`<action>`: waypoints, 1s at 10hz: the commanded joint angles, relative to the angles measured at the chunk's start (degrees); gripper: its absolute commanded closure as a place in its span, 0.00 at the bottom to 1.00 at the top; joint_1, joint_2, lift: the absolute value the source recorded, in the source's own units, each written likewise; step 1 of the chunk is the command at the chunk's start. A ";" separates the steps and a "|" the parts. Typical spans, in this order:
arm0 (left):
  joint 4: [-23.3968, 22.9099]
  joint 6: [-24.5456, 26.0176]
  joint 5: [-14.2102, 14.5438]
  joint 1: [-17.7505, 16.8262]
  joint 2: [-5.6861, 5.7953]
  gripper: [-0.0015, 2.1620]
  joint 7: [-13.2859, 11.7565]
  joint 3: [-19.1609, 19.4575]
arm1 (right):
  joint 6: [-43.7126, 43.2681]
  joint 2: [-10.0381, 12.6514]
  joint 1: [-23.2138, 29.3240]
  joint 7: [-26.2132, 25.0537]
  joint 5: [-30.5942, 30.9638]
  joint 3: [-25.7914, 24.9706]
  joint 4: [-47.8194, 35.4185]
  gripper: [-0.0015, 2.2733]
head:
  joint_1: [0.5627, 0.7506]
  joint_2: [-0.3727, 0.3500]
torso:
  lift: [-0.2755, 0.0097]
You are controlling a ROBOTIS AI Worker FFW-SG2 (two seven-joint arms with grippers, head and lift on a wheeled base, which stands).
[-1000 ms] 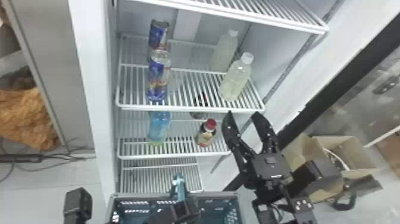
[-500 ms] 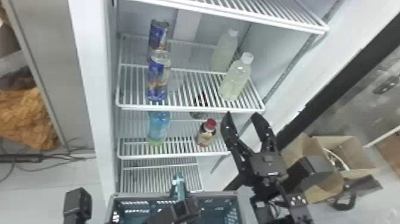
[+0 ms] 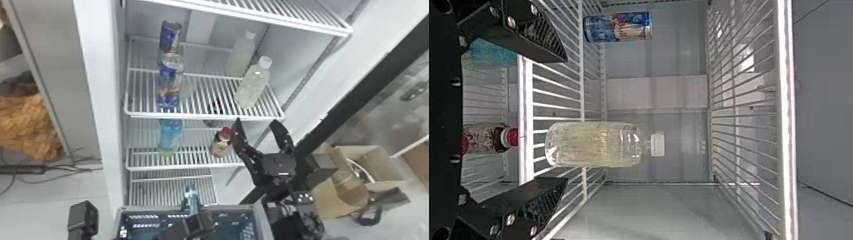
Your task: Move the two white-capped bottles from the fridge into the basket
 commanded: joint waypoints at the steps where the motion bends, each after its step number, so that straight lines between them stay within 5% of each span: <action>1: 0.00 0.00 0.02 0.00 0.00 0.55 0.02 0.01 | 0.00 -0.08 -2.12 0.04 0.03 -0.20 2.14 0.06 | 0.70 0.03 | 0.97; 10: 0.00 0.00 0.25 -0.70 0.18 0.55 0.02 -0.45 | -3.24 -0.96 -16.04 -0.48 2.31 -1.00 14.94 0.06 | 0.70 0.03 | 0.97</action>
